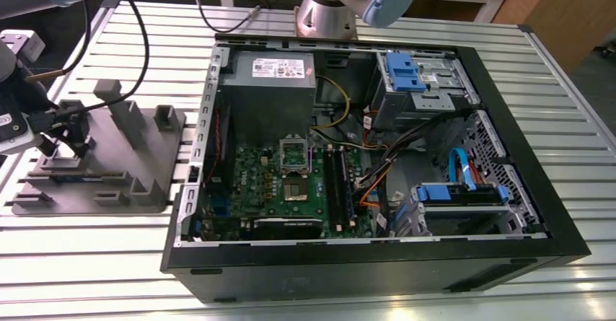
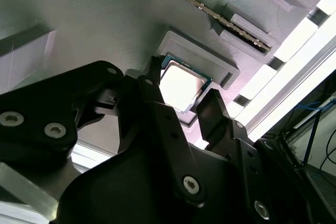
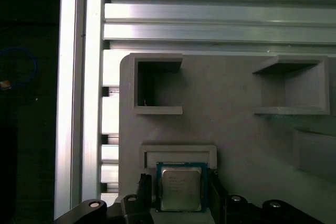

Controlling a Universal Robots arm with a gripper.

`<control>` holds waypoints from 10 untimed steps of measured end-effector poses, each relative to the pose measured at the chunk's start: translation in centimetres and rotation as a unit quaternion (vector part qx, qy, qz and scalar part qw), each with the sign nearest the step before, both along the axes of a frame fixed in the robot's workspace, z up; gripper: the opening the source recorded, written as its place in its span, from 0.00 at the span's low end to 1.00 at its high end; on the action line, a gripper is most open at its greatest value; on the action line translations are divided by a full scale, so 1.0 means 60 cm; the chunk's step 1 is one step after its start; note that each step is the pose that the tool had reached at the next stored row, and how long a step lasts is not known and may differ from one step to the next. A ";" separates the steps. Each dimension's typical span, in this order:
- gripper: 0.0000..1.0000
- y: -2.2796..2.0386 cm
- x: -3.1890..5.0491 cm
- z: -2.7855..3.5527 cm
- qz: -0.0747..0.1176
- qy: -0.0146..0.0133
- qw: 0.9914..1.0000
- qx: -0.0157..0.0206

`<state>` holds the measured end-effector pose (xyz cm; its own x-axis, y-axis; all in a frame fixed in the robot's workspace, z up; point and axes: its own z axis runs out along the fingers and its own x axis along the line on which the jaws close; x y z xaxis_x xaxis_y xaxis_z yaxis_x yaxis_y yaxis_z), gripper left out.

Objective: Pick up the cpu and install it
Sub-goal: 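Pick up the cpu and move it towards the insertion slot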

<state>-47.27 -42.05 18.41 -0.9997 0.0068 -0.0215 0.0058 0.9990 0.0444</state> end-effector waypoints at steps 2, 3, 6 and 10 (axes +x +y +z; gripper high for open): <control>0.55 0.0000 0.000 0.000 0.000 0.000 1.000 0.000; 0.55 0.0000 0.000 0.000 0.000 0.000 1.000 0.000; 0.53 0.0000 0.000 0.000 0.000 0.000 1.000 0.000; 0.47 0.0000 0.000 0.000 0.000 0.000 1.000 0.000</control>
<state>-47.28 -42.05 18.41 -0.9997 0.0067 -0.0215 0.0058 0.9990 0.0443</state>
